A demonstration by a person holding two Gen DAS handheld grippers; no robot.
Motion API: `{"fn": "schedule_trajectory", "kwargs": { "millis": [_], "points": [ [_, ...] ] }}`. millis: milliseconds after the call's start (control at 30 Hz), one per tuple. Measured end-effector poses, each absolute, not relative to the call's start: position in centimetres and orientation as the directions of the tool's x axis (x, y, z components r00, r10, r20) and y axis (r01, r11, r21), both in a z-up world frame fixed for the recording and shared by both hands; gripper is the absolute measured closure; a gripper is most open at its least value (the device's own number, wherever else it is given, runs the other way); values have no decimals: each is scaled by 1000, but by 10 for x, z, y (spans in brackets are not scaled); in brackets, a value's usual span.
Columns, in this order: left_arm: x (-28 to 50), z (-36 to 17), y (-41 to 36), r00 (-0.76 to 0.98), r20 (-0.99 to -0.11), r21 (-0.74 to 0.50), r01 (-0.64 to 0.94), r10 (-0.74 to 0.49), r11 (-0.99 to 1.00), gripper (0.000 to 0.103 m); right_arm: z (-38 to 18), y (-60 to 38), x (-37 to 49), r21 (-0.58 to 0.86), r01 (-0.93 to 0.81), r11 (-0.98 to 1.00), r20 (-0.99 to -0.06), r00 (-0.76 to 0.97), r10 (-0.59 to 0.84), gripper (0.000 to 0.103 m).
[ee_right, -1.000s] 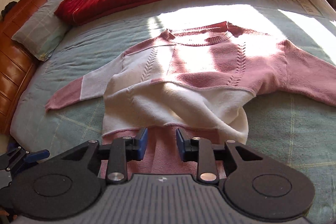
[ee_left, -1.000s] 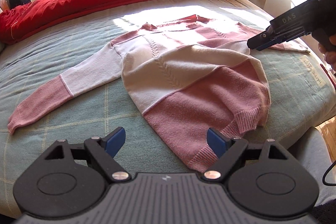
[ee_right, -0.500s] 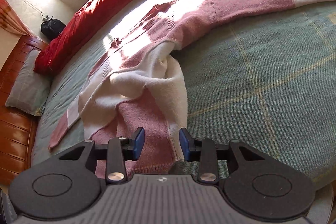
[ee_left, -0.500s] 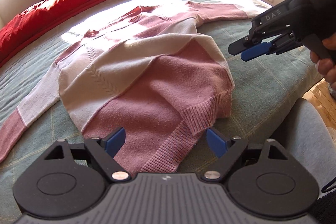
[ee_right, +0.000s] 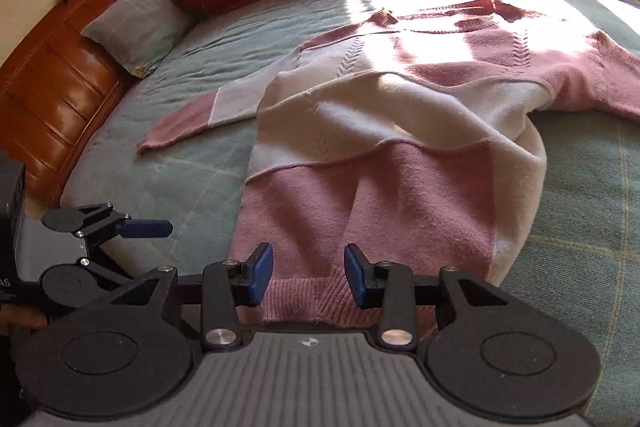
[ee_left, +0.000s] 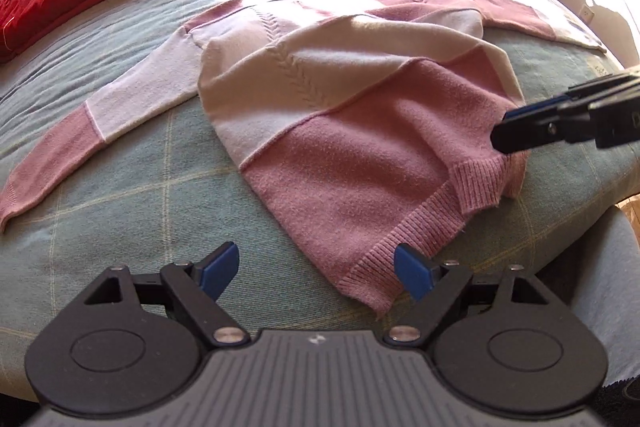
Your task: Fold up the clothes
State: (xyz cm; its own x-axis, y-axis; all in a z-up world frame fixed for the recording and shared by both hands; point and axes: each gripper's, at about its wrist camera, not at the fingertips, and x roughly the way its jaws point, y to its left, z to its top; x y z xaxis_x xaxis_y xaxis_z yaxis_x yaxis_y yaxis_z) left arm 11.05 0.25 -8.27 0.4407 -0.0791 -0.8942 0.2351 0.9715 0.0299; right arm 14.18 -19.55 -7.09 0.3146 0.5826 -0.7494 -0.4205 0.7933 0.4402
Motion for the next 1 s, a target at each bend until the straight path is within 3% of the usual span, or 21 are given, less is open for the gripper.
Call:
{"fn": "schedule_trajectory", "kwargs": {
  "millis": [233,533,800,833,900,1000],
  "points": [
    [124,-65,41,480,-877,83,90,30,992,18,-94,-105,140,337,-586,737,-838,171,519,59],
    [120,-52,78,532,-843,84,-20,82,996,18,-122,-29,121,104,-701,705,-912,216,349,59],
    [102,-50,98,562,-826,37,-24,44,999,18,-131,-35,119,-24,-693,720,-925,289,248,60],
    [101,-50,101,564,-825,29,-30,41,999,18,-130,-38,120,-31,-685,728,-926,294,238,63],
    [98,-49,106,569,-821,15,-39,34,999,18,-130,-42,121,-68,-666,743,-925,321,202,84],
    [94,-48,111,581,-814,-5,-34,16,999,18,-127,-43,126,-56,-641,765,-928,317,197,89]
  ]
}}
